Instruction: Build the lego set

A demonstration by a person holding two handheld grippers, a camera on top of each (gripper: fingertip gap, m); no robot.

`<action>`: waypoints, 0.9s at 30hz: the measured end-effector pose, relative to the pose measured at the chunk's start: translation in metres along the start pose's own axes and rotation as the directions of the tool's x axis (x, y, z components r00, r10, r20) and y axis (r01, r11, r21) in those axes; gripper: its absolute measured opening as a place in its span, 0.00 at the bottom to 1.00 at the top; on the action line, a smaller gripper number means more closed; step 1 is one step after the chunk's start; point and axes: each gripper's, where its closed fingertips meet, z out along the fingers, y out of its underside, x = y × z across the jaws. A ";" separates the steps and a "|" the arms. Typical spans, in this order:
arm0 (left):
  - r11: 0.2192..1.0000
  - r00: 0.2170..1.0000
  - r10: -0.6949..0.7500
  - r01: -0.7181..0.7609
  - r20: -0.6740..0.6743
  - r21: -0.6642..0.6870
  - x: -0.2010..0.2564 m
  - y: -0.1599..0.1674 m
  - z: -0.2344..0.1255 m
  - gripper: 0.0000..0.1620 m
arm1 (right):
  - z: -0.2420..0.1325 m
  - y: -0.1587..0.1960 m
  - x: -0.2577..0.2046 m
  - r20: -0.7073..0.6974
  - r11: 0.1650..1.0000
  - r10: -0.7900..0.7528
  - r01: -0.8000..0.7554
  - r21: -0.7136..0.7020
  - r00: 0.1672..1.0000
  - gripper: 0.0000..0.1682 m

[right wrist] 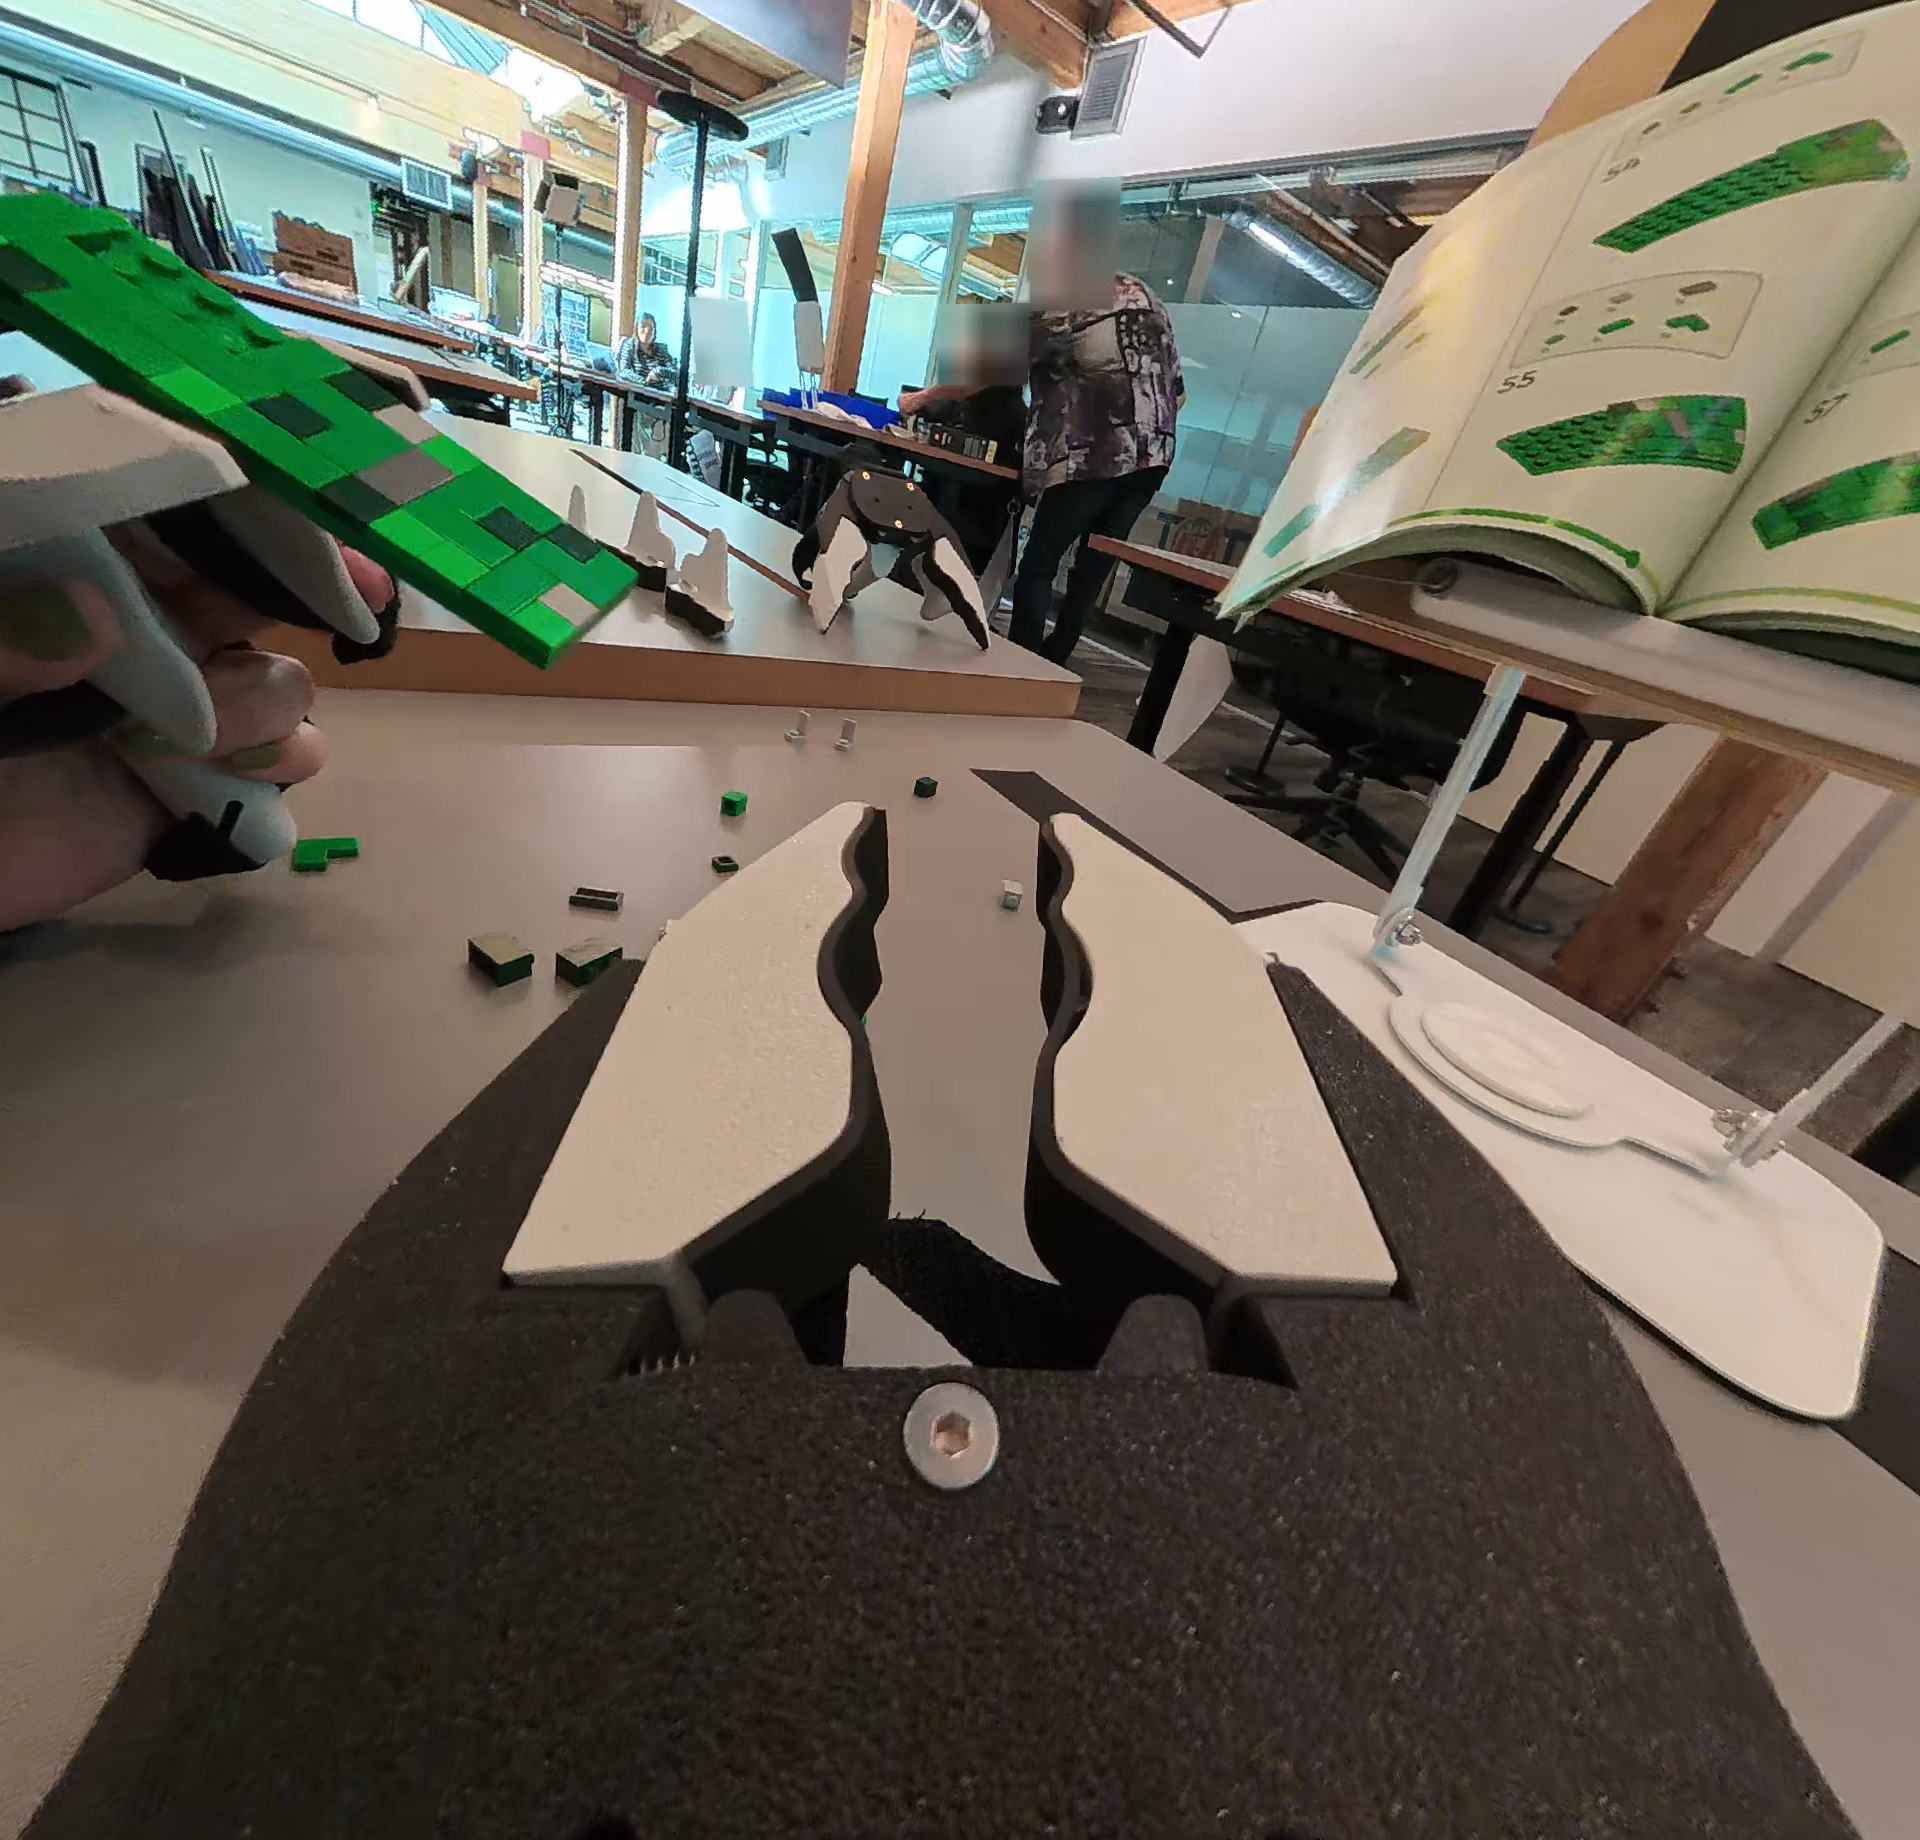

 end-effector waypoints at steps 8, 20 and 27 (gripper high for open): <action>0.999 0.999 -0.038 0.038 -0.011 -0.011 0.000 0.005 0.004 0.22 | -0.003 -0.001 0.003 -0.033 1.000 0.011 -0.011 0.011 0.999 0.06; 0.999 0.999 0.018 -0.019 -0.034 -0.027 0.007 0.006 0.005 0.22 | -0.001 -0.001 -0.002 -0.024 0.999 -0.051 0.051 0.004 0.998 0.05; 1.000 1.000 0.002 -0.003 -0.028 -0.022 0.005 0.006 0.005 0.22 | -0.001 0.000 -0.003 -0.022 0.998 -0.064 0.064 0.002 0.998 0.05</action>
